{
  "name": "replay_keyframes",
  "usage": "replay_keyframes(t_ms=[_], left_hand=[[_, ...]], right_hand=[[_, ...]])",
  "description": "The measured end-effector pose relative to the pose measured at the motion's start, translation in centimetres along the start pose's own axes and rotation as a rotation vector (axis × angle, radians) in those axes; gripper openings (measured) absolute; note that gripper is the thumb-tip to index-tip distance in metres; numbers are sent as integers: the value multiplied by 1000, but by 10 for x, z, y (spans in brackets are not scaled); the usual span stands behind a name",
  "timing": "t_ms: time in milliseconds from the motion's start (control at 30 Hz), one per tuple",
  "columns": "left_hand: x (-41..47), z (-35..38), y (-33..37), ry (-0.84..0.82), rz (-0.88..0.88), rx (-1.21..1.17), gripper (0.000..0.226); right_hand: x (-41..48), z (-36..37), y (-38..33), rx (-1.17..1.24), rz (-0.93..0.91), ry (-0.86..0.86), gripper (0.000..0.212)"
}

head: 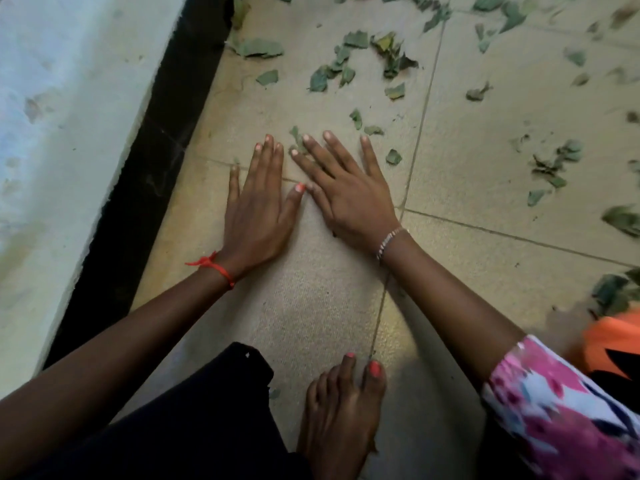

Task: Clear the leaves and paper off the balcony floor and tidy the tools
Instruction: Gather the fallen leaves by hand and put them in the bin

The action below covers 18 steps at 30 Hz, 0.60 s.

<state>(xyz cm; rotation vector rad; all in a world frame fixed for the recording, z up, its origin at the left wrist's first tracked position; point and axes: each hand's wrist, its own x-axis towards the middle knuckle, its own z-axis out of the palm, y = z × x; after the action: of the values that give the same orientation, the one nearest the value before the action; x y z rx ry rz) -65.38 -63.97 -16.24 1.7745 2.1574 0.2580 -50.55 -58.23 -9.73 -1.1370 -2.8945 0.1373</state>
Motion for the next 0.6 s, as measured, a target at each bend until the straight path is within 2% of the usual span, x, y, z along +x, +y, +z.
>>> replay_keyframes(t_ms=[33, 100, 200, 300, 400, 533, 600], left_hand=[[13, -41, 13, 22, -68, -59, 65], [1, -82, 45, 99, -80, -52, 65], [12, -49, 46, 53, 37, -41, 64], [36, -57, 64, 60, 70, -24, 70], [38, -46, 85, 51, 176, -98, 72], [45, -41, 111, 24, 233, -171, 72], [46, -39, 119, 21, 258, -154, 71]], right_hand=[[10, -3, 7, -10, 16, -16, 50], [29, -11, 22, 1, 80, -30, 50], [22, -23, 38, 116, 263, 109, 49], [-14, -30, 55, 241, 593, 350, 51], [-59, -28, 75, 243, 1000, 472, 58], [-90, -18, 95, 187, 1426, 459, 70], [-87, -12, 98, 283, 1503, 385, 75]])
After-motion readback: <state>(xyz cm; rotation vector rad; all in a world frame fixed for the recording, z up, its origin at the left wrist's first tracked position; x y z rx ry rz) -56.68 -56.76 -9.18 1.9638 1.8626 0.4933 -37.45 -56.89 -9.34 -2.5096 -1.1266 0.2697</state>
